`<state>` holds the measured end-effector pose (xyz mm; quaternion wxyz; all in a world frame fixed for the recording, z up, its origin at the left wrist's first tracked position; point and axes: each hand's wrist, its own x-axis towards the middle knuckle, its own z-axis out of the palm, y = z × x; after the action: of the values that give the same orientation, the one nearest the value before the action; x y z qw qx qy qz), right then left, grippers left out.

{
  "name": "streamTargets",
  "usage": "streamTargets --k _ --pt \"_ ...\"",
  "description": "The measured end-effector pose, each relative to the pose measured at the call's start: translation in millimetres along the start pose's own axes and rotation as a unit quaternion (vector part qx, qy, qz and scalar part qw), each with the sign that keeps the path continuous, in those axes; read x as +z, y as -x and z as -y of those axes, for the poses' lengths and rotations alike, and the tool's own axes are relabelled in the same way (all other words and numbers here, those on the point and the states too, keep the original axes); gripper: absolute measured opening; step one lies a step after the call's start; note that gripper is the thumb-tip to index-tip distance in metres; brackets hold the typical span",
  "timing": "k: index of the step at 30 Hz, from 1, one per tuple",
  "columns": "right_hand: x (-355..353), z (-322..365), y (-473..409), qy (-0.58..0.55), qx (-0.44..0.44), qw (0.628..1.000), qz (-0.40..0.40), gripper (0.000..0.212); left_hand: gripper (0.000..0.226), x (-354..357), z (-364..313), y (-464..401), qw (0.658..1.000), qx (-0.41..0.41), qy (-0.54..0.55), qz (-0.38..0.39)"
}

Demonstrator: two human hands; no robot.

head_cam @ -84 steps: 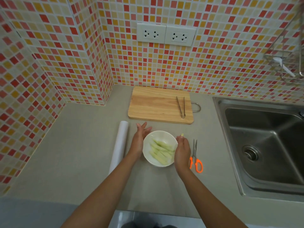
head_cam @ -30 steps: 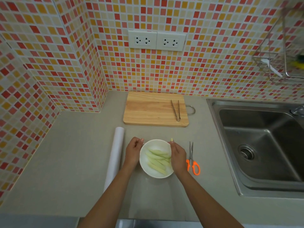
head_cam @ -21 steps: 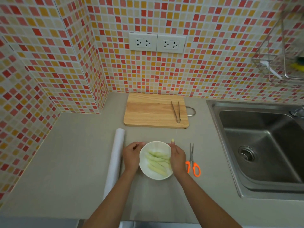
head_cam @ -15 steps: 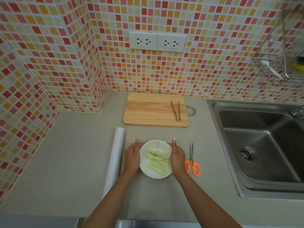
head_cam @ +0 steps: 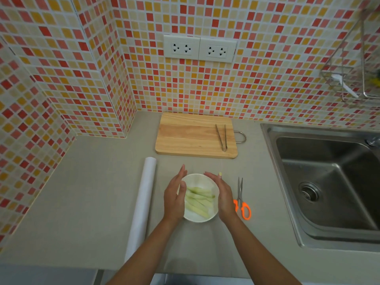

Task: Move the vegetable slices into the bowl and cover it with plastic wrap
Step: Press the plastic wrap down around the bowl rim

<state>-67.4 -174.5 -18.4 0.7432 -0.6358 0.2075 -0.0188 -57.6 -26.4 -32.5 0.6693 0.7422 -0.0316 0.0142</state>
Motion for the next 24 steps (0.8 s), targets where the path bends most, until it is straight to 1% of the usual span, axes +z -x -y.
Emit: streamTargets --k 3,7,8,11,12,16,19,21,23,24 --pt "2 0 -2 -0.020 0.037 0.999 0.011 0.049 0.070 1 0 -3 0.999 -0.028 0.009 -0.012" --pt "1 0 -2 -0.068 0.074 0.994 0.044 0.055 0.072 2 0 -6 0.996 -0.073 0.058 -0.019" --pt "1 0 -2 -0.079 0.078 0.993 0.043 0.056 0.071 2 2 -7 0.993 -0.089 0.074 -0.020" --pt "2 0 0 -0.108 0.087 0.989 0.046 0.058 0.049 2 2 -8 0.988 -0.123 0.087 -0.016" --pt "2 1 1 -0.117 0.089 0.988 0.049 0.060 0.048 3 3 -9 0.987 -0.133 0.088 -0.013" --pt "2 0 1 -0.107 0.090 0.989 0.050 0.061 0.068 2 2 -12 0.983 -0.168 0.080 -0.006" --pt "-5 -1 -2 -0.083 0.085 0.992 0.053 0.064 0.078 0 1 -16 0.986 -0.164 0.038 0.022" --pt "-8 -1 -7 -0.059 0.071 0.995 0.046 0.065 0.074 -2 1 -20 0.984 -0.168 0.033 0.039" --pt "-8 -1 -12 -0.051 0.073 0.995 0.036 0.062 0.059 -3 1 -21 0.981 -0.177 0.054 0.062" --pt "-8 -1 -14 -0.047 0.075 0.995 0.042 0.060 0.055 -3 0 -21 0.978 -0.182 0.080 0.069"
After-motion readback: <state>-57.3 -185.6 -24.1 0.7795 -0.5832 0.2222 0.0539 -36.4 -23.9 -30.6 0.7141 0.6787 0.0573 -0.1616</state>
